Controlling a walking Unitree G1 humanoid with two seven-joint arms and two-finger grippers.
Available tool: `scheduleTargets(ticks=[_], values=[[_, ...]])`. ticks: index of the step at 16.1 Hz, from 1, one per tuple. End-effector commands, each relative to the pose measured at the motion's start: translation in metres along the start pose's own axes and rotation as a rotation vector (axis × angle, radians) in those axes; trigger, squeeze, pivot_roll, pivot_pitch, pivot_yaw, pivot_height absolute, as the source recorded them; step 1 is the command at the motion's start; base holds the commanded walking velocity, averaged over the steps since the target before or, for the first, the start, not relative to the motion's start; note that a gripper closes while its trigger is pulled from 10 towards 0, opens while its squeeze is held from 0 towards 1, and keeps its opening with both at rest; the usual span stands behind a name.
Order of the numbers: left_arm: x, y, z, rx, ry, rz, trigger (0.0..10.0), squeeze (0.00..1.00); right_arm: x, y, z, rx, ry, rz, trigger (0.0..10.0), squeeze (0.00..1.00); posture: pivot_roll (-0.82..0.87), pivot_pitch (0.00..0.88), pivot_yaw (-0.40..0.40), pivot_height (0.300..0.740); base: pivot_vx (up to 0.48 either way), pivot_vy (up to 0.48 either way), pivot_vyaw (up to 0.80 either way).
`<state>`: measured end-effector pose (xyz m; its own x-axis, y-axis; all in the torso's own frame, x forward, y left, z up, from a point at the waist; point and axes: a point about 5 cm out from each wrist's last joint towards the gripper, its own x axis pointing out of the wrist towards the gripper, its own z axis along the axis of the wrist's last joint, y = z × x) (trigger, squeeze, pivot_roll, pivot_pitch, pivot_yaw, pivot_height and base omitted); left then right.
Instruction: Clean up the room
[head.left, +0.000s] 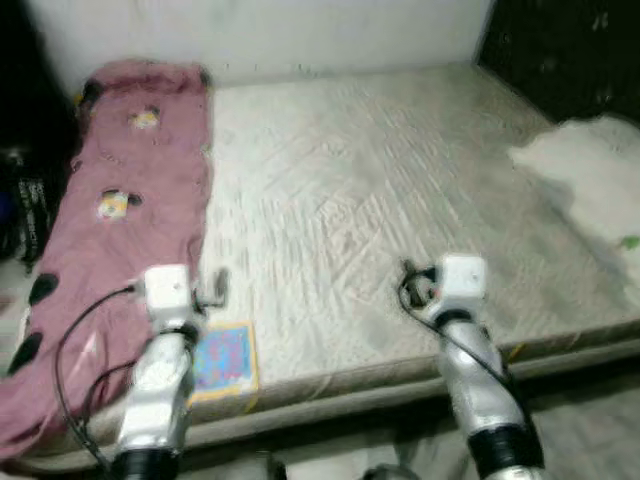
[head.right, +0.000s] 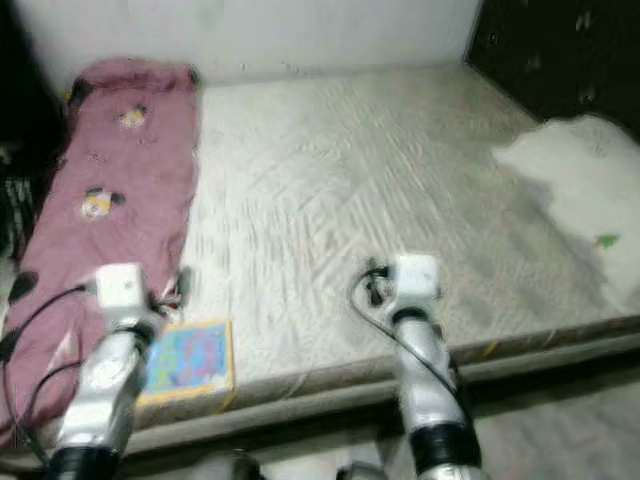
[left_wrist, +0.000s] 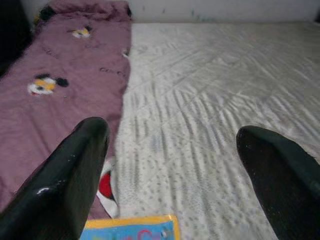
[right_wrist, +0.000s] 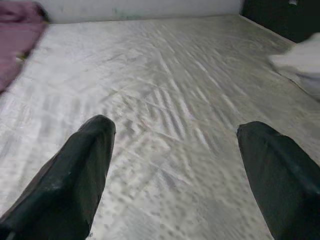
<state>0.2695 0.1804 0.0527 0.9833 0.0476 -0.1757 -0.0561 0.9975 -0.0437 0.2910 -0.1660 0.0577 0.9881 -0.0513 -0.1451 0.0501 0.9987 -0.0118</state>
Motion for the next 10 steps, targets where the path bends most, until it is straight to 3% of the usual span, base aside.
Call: scheduleTargets(ticks=[1, 10], values=[[0.0013, 0.01, 0.0051, 0.021, -0.013, 0.026, 10.0, 0.0, 0.0022, 0.0073, 0.0061, 0.009, -0.023, 0.02, 10.0, 0.0, 0.04, 0.0, 0.01, 0.74, 0.0, 0.48, 0.0], [0.005, 0.0097, 0.0056, 0.017, -0.011, 0.026, 10.0, 0.0, 0.0054, 0.0071, 0.0066, 0.017, -0.021, 0.018, 10.0, 0.0, 0.04, 0.0, 0.01, 0.74, 0.0, 0.47, 0.0]])
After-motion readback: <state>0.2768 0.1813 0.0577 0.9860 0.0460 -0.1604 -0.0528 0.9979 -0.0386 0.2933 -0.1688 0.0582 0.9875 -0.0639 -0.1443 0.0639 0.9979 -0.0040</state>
